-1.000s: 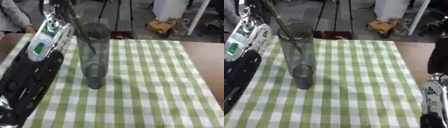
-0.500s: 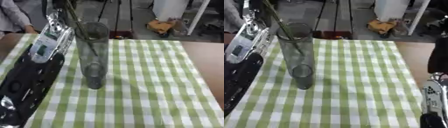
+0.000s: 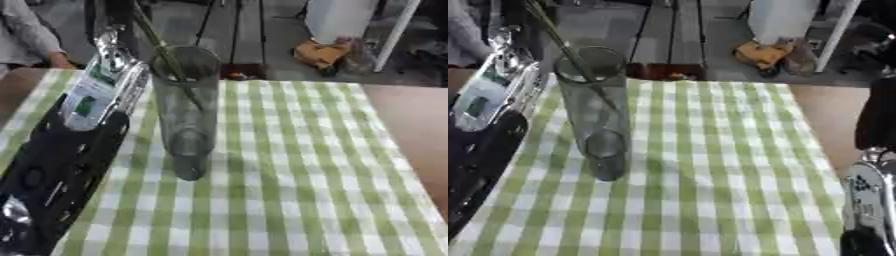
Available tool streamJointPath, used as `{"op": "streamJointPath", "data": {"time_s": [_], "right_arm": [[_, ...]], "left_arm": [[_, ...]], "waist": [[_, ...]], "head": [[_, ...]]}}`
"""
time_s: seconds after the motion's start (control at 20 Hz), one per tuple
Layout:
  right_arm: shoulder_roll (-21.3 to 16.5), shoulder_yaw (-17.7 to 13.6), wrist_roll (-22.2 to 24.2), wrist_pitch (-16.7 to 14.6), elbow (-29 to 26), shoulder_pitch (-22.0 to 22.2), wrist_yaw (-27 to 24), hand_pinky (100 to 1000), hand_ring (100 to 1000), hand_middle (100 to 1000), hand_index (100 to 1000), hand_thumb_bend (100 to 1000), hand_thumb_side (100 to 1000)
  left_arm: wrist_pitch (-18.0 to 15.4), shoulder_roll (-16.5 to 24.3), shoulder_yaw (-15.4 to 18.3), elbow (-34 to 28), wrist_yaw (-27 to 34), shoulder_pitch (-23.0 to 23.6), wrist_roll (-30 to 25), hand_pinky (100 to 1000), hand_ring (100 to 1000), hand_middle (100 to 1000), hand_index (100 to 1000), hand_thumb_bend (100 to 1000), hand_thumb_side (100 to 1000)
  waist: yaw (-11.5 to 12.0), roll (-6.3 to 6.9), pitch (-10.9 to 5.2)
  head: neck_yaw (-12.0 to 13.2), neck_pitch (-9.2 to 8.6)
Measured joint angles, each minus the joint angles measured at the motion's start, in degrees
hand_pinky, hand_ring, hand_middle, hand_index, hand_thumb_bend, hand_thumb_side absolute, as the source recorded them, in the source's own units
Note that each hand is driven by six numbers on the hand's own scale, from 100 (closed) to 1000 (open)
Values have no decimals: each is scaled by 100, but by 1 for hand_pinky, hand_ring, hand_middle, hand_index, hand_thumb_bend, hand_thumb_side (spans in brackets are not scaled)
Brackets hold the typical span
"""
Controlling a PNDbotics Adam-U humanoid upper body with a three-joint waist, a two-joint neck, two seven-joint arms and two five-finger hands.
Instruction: Arrange flowers into the vase.
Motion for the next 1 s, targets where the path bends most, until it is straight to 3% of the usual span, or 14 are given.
{"op": "streamJointPath", "data": {"time_s": [0.4,0.8,1.0], "right_arm": [[26,-17,-56,24,0,1,24,611,729,643,734,100,860],[39,-33,-101,24,0,2,31,611,728,643,733,100,856],[39,-33,-107,23,0,2,43,610,728,642,733,100,856]], "left_arm": [[172,0,-65,37,-359,-16,-209,109,384,202,158,100,754],[313,0,-97,72,-629,14,-286,132,428,259,245,100,794],[331,0,-103,73,-717,20,-305,127,430,259,244,100,768]], "waist": [[2,38,0],[28,36,0],[29,33,1]], "head": [[-27,-6],[-55,-44],[-57,-46]]}}
